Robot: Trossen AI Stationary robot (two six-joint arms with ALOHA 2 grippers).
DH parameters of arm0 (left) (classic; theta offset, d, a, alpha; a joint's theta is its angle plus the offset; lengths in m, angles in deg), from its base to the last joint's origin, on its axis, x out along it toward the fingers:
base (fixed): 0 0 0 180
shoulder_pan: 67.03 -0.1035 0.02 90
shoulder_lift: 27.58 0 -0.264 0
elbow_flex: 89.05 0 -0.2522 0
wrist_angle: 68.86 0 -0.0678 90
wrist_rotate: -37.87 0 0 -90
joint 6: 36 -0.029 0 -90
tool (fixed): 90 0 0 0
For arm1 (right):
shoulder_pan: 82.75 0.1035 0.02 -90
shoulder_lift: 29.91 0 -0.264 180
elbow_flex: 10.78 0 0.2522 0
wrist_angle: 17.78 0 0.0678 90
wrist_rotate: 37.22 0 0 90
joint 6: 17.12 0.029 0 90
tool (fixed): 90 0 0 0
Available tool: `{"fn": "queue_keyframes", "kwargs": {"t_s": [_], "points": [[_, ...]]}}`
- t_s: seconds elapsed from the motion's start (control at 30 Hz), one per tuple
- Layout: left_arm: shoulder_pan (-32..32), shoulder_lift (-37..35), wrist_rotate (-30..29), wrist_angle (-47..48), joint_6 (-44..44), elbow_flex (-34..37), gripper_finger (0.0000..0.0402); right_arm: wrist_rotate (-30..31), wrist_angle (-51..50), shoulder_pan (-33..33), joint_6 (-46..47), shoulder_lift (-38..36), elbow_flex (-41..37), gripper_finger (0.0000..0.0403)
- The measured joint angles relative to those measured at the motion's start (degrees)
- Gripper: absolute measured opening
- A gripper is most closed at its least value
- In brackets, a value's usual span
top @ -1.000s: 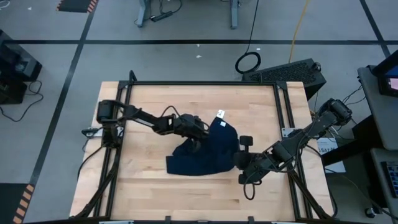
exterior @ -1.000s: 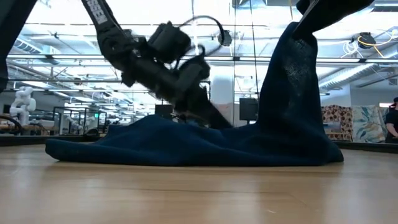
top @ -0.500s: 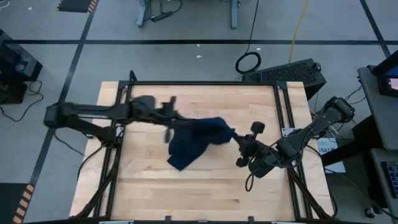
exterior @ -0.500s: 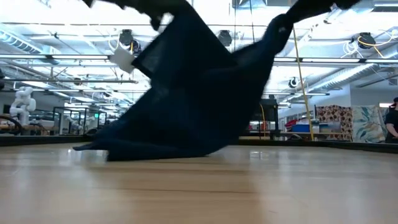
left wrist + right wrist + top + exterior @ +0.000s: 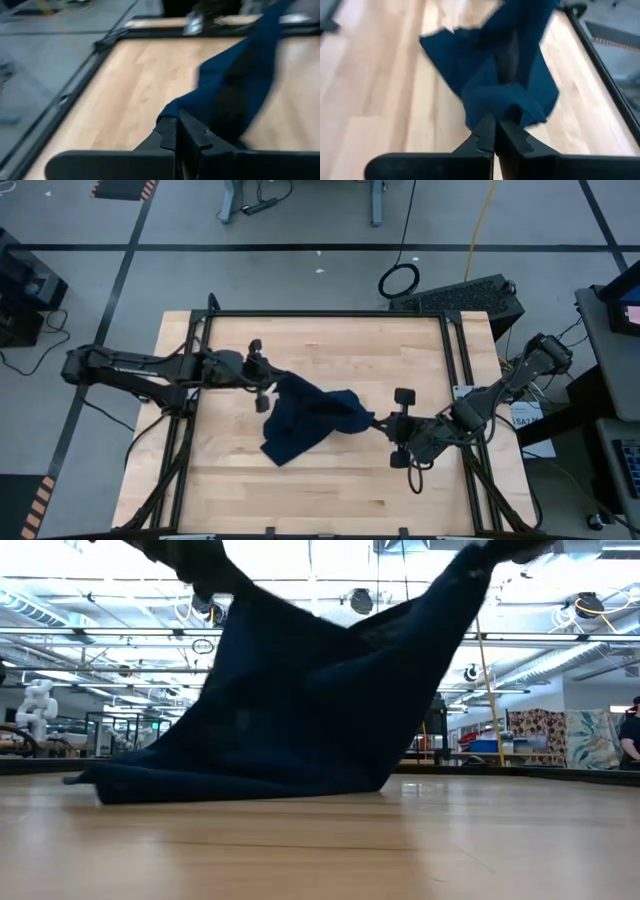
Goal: Roll towel
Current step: Roll the dark blue towel
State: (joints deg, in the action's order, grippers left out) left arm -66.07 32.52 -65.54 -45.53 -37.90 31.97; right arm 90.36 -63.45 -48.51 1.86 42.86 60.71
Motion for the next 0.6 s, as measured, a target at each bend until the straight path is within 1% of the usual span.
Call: {"fn": "queue_keyframes", "kwargs": {"t_s": [0.1,0.17,0.23,0.33,0.43,0.53,0.6], "points": [[-0.8,2.0,-0.3,-0.8,1.9,0.1,0.0025,2.9,4.7,0.0,-3.3,0.0,0.0,0.0002],[-0.8,3.3,3.3,-2.2,3.1,0.1,0.0053,6.5,8.6,-0.1,-6.2,0.0,0.0,0.0002],[-0.1,4.5,6.8,-4.3,3.1,0.1,0.0091,8.9,12.5,-0.3,-10.2,0.0,0.0,0.0002],[2.0,5.6,7.7,-9.1,3.1,0.1,0.0153,8.9,18.4,-0.9,-17.3,0.0,0.0,0.0002],[4.2,6.6,7.4,-17.3,2.6,0.1,0.0204,8.8,23.3,-0.9,-24.8,0.0,0.0,0.0002],[6.2,7.8,7.4,-25.8,-0.2,0.1,0.0237,8.7,26.5,-1.0,-32.1,0.0,0.0,0.0002],[6.7,8.7,7.4,-29.2,-1.8,0.1,0.0251,8.5,27.7,-1.0,-36.2,0.0,0.0,0.0002]]}}
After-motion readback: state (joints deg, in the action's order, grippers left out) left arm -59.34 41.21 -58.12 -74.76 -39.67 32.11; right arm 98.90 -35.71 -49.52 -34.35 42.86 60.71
